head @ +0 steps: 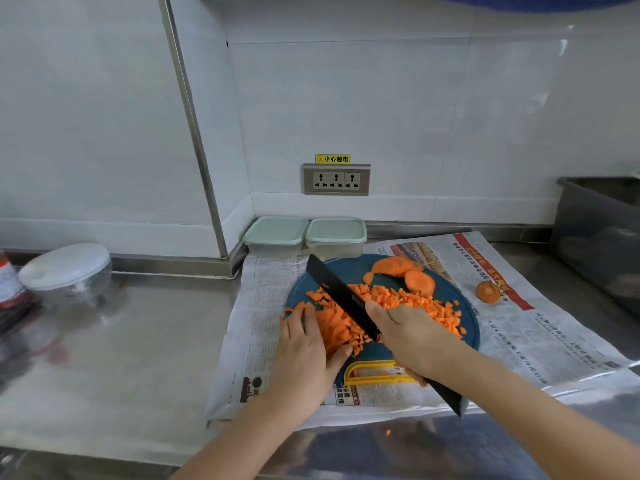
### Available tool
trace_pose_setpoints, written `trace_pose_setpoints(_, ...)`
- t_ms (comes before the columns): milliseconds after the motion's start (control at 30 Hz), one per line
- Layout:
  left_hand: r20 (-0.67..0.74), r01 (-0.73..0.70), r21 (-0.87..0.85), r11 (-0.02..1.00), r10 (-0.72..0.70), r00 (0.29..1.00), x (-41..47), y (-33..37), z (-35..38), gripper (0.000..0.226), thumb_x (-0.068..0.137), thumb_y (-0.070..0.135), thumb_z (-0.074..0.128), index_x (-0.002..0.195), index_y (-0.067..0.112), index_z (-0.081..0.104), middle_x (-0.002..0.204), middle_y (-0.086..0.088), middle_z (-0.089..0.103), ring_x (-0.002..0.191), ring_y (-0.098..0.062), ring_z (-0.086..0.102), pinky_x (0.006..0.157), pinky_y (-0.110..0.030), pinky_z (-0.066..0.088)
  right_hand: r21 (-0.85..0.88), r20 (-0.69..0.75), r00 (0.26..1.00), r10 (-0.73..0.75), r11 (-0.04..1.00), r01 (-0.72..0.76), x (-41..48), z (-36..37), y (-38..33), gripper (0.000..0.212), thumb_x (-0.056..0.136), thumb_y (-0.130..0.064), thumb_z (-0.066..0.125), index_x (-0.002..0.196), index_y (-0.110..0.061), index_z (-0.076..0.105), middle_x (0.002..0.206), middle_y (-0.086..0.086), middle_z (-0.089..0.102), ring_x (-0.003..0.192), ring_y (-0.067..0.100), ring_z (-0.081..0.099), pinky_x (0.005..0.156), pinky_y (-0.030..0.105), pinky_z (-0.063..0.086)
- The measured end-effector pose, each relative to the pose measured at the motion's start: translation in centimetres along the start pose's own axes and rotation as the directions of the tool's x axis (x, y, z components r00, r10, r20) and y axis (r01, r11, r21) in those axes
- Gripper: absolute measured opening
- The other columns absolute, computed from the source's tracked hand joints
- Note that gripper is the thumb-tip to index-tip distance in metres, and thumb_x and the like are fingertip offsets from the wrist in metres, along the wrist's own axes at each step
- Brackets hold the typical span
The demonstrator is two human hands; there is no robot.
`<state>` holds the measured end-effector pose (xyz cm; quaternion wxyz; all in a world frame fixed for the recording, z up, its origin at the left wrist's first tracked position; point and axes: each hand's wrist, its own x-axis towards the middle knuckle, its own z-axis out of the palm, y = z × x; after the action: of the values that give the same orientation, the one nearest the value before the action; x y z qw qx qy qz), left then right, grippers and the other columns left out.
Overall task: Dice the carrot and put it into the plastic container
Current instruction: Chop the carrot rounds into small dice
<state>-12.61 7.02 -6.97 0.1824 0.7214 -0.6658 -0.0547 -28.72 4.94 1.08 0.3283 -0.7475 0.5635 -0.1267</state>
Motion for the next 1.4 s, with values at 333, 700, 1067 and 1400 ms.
trace_pose_setpoints(333, -0.106, 0.013, -0.064, 0.998, -0.020, 0.994, -0.7, 1.1, 1.4, 0.058, 0.102, 0.033, 0.033, 0.149, 0.002, 0.016, 0.146, -0.010, 0.025, 0.136, -0.023, 0.021, 0.113, -0.029, 0.023, -0.167, -0.077, 0.992, -0.100, 0.982, 0.086, -1.2, 3.0, 0.8, 0.048, 0.104, -0.041, 0.021, 0.072, -0.015, 0.045, 0.068, 0.000, 0.048, 0.064, 0.016, 0.047, 0.058, 0.022, 0.037)
trace_pose_setpoints(700, -0.108, -0.046, -0.039, 0.998, 0.042, 0.993, 0.1, 0.7, 1.5, 0.050, 0.101, 0.029, 0.036, 0.145, 0.008, 0.023, 0.139, -0.007, 0.029, 0.127, -0.019, 0.027, 0.111, -0.028, 0.026, -0.280, 0.040, 0.996, -0.082, 0.956, 0.090, 0.3, 3.1, -0.7, 0.037, 0.106, -0.022, 0.020, 0.116, -0.004, 0.051, 0.067, -0.003, 0.032, 0.081, 0.021, 0.044, 0.072, 0.032, 0.037)
trace_pose_setpoints(1067, -0.048, -0.071, 0.041, 0.997, 0.073, 0.996, 0.2, 0.6, 1.2, 0.058, 0.101, 0.038, 0.031, 0.149, 0.012, 0.012, 0.143, -0.004, 0.022, 0.132, -0.017, 0.022, 0.112, -0.025, 0.016, -0.184, 0.012, 1.000, -0.008, 0.983, 0.010, 3.0, 4.2, -1.4, 0.037, 0.104, -0.014, 0.024, 0.131, 0.001, 0.043, 0.079, 0.003, 0.048, 0.059, 0.014, 0.041, 0.047, 0.023, 0.025)
trace_pose_setpoints(1400, 0.005, -0.060, 0.052, 0.997, 0.060, 0.998, 1.4, 1.7, 0.9, 0.055, 0.102, 0.038, 0.032, 0.146, 0.008, 0.019, 0.143, -0.007, 0.025, 0.133, -0.020, 0.023, 0.104, -0.027, 0.031, 0.086, -0.001, 0.999, 0.052, 0.995, -0.052, 1.4, 1.1, 0.3, 0.049, 0.103, -0.043, 0.020, 0.065, -0.019, 0.040, 0.054, 0.004, 0.045, 0.042, 0.016, 0.043, 0.044, 0.027, 0.039)
